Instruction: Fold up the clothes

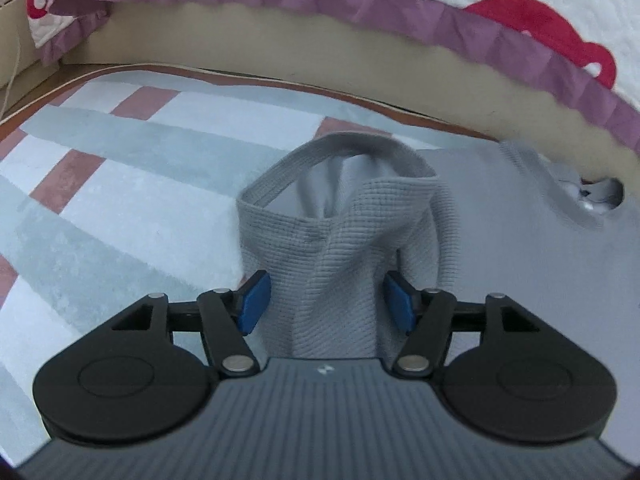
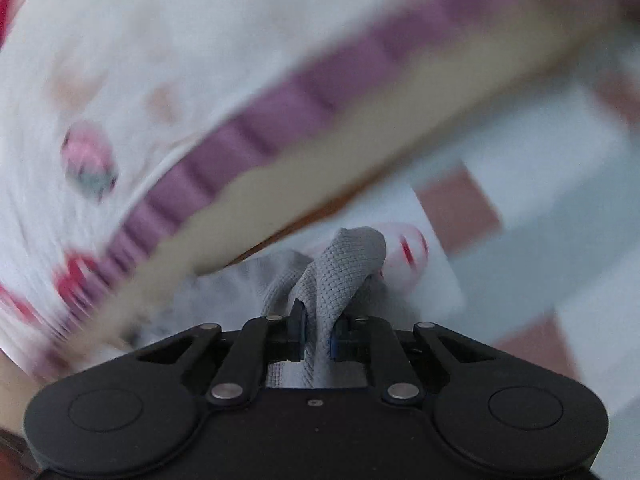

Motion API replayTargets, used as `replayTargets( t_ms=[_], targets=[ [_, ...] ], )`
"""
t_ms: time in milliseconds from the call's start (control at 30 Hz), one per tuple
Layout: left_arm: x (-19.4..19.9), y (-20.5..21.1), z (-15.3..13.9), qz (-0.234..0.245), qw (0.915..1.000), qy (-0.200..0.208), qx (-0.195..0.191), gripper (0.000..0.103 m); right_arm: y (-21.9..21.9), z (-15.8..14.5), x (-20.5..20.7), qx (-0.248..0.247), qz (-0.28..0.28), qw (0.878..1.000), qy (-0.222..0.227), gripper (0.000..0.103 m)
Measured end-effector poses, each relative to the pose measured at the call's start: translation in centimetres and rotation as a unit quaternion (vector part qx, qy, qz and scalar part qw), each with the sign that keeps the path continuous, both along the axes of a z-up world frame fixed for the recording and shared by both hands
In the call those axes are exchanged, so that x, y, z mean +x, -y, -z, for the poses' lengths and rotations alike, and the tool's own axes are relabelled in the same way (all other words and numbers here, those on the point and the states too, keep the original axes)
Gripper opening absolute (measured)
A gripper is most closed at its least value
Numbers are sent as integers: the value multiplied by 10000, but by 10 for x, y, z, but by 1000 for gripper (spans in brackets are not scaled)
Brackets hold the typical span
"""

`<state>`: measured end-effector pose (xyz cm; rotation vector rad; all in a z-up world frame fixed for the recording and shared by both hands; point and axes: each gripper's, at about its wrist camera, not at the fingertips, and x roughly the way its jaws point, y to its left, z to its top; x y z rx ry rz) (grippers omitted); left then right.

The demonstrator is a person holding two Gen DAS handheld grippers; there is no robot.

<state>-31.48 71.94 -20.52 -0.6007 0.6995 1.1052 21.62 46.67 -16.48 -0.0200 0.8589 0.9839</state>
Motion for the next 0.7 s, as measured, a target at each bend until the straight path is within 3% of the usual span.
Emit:
replayTargets(
  t_ms=[33, 67, 100, 133, 233, 267, 367, 467, 600, 700],
  targets=[
    [-1, -1, 0, -101, 9999, 5, -3, 62, -9, -7, -27, -235, -326, 9960, 800, 13],
    [-3, -2, -1, -202, 9998, 11, -6, 62, -18, -13, -57, -442, -715, 9840, 1568, 13],
    [-4, -3, -1, -303, 9995, 16, -9, 62, -26, -18, -86, -644, -1098, 9642, 2324, 12],
    [-5, -4, -2, -404, 9992, 22, -12, 62, -29, -16, -111, -820, -1521, 9483, 2663, 12],
    [-11, -6, 0, -531, 9985, 146, 20, 62, -30, 0, -178, -1304, -2820, 8978, 3121, 12],
    [-12, -6, 2, -602, 9980, 187, 27, 62, -26, 6, -188, -1452, -3002, 8873, 3187, 12],
    [-11, -5, -1, -630, 9978, 203, 67, 62, -6, 26, -203, -1882, -3237, 8672, 3283, 22],
    [-6, -6, -3, -460, 9988, 104, 147, 62, 2, 29, -194, -1964, -2826, 8752, 3399, 43],
    [-4, -10, 1, -548, 9984, 121, 44, 63, -4, 29, -192, -1882, -3005, 8680, 3477, 55],
    [-2, -10, 0, -534, 9985, 101, 49, 64, -7, 39, -194, -1883, -3268, 8593, 3455, 55]
  ],
)
